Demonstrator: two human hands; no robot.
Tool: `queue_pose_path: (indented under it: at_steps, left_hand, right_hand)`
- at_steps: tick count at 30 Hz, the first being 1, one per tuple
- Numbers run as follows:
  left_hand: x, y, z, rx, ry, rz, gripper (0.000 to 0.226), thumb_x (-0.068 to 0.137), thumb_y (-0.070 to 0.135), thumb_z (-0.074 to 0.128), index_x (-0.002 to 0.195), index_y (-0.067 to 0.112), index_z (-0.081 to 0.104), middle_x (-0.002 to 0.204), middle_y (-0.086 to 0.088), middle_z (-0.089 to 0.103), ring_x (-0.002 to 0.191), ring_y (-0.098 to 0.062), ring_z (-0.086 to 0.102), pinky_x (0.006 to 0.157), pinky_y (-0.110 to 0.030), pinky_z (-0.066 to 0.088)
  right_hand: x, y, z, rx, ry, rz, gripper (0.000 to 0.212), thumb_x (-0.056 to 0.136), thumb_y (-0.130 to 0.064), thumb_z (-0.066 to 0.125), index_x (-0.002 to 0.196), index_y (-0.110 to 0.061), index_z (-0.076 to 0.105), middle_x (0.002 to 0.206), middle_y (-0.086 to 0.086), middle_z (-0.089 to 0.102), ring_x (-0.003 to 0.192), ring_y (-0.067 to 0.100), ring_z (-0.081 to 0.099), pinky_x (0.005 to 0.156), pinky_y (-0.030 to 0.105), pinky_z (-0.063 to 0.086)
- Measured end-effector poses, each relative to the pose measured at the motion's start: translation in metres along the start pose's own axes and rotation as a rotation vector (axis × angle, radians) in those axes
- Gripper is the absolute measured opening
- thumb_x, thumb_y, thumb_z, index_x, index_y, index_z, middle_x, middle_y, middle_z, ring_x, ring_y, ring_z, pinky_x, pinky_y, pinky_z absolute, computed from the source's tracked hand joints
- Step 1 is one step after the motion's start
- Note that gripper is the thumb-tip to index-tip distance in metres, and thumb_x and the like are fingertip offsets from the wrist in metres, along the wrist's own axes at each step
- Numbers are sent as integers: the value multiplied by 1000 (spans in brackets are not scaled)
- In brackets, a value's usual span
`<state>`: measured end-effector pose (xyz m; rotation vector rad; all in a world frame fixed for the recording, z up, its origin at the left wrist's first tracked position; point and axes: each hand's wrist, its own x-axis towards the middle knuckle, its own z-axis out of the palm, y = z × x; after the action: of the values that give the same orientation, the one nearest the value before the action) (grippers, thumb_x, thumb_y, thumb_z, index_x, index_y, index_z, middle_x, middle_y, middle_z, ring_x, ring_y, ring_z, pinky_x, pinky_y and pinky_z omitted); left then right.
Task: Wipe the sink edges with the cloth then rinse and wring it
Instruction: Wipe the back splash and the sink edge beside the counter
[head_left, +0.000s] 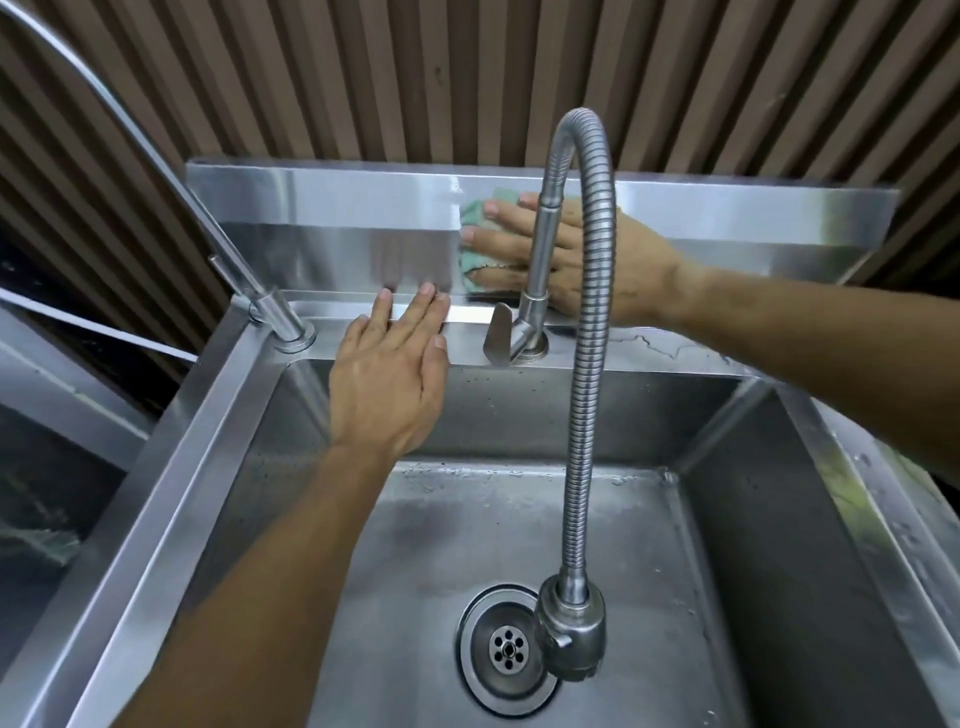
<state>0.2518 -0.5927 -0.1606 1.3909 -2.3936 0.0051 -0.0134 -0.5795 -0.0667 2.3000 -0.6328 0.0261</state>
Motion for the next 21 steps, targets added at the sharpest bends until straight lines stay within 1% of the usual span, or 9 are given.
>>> queue_pose_path:
  at_steps: [3,5,7,10,13,15,18,19,21]
  left_hand:
    - [1,-7,-1,26,-35,47,54,108,41,16,160,33,27,165,11,28,157,-25,19,124,-45,25]
    - [0,-7,-4,39,-61,71,55,108,40,15,162,31,23,167,8,24,158,-27,15,125,-46,23]
    - [1,-6,-7,45,-87,68,57,107,40,12,163,30,19,169,6,19,159,-28,7,126,-48,16]
    - [2,-6,-10,44,-140,92,60,105,44,3,163,30,8,170,6,4,158,-24,-8,128,-45,1]
    - [2,-12,-9,32,-132,138,59,106,45,4,163,30,8,169,7,6,158,-20,-1,128,-39,4]
    - [1,-14,-7,19,-96,140,57,107,45,8,162,30,14,167,7,13,158,-21,7,127,-41,12]
    - [2,-11,-2,0,-56,134,56,108,43,12,162,29,22,166,6,21,157,-25,16,126,-44,19]
    - [1,-11,-2,-5,-43,131,56,108,42,14,161,29,24,165,6,23,157,-26,18,126,-44,20]
    - [0,-11,-1,-11,-17,126,55,108,40,17,161,27,27,164,4,26,156,-27,21,125,-43,20]
  right_hand:
    - [-19,-1,4,-134,-134,88,50,114,-10,15,161,-17,29,168,8,27,154,30,28,125,49,26]
    - [-53,5,-7,-153,-256,130,53,113,-15,23,165,-20,12,172,8,9,158,32,12,128,50,18]
    - [-87,21,-22,-123,-296,299,59,111,-23,35,165,-24,10,172,12,8,158,37,11,128,50,16]
    - [-89,7,-24,-26,-161,628,55,107,-22,39,161,-18,27,168,18,23,154,43,20,127,50,12]
    - [-36,-42,-5,93,5,1010,63,100,-9,51,160,-11,31,167,20,23,155,44,17,127,52,5]
    - [-4,-62,7,161,58,1072,69,101,-14,58,161,-11,24,169,19,18,156,41,11,128,52,4]
    - [2,-63,14,123,36,974,77,100,-17,64,163,-14,19,170,15,15,158,36,9,128,51,10]
    - [0,-63,14,131,58,1021,77,100,-13,63,163,-16,18,171,14,14,158,35,7,128,51,10]
    - [-9,-67,10,248,233,1350,68,103,-5,49,163,-16,19,171,15,8,158,38,-1,129,52,4]
